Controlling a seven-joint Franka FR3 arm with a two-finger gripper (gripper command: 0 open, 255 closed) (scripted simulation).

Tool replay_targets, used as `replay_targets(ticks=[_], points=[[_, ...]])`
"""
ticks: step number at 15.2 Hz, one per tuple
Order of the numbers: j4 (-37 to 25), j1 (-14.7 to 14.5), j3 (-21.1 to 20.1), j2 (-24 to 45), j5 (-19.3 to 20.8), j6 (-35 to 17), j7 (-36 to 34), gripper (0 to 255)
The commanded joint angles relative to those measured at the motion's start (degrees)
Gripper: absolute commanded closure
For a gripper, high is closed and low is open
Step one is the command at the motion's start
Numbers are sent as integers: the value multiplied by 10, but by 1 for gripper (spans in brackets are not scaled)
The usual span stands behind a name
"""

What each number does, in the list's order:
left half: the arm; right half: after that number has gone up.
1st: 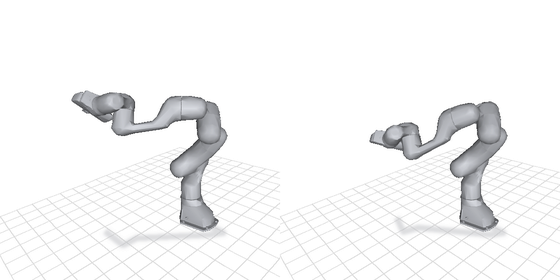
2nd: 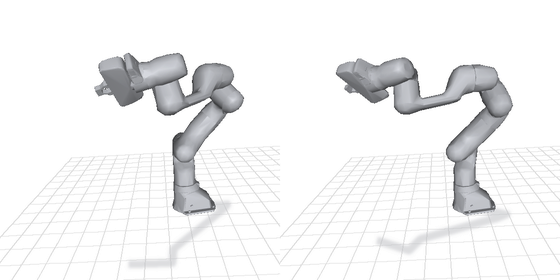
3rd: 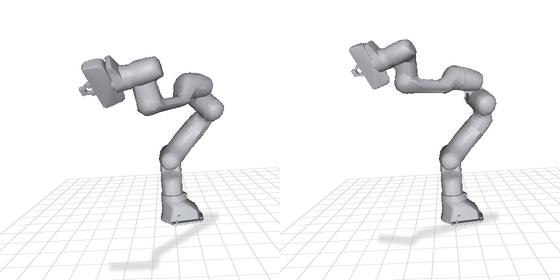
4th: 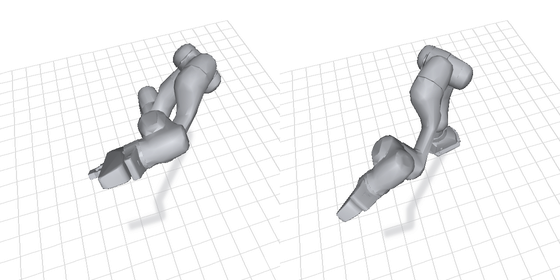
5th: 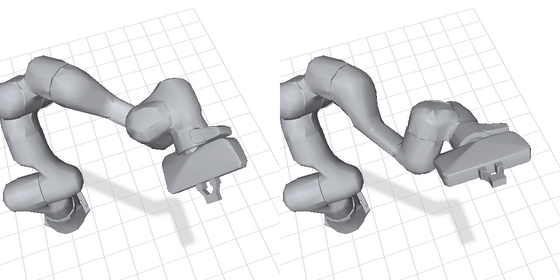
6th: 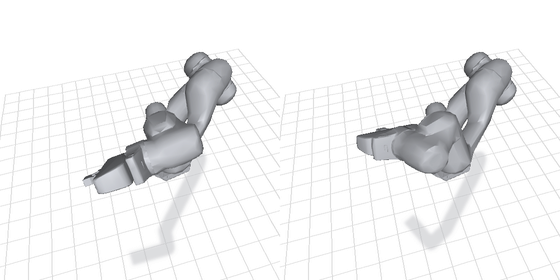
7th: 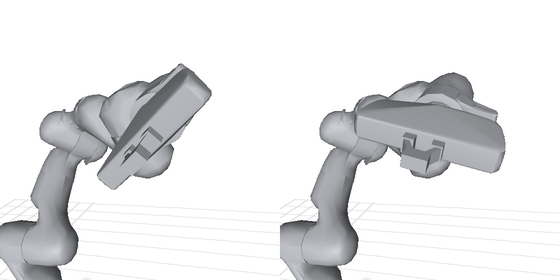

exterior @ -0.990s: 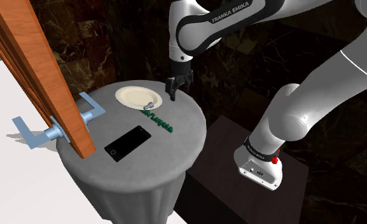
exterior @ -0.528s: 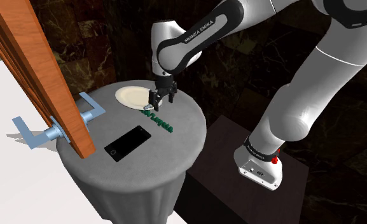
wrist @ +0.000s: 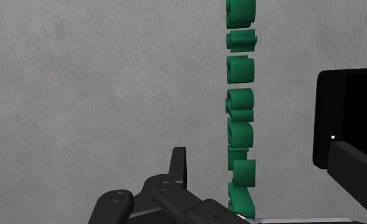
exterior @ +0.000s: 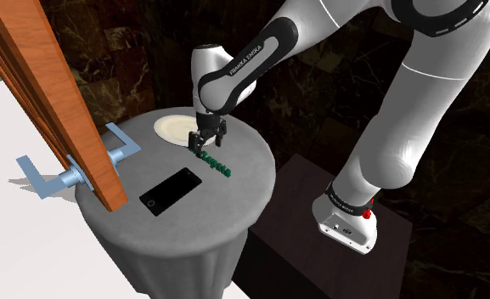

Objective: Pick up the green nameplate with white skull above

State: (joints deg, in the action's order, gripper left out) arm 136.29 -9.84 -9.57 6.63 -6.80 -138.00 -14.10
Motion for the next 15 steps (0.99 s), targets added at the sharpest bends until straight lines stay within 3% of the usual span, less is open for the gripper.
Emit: replay_targets(ticks=[1,4,5,15], points=[[2,-1,0,13,1,-15,0,0],[4,-1,0,23,2,-27,0,0],[4,-1,0,24,2,-28,0,255],[3,-1,0,17,1,-20,0,255]])
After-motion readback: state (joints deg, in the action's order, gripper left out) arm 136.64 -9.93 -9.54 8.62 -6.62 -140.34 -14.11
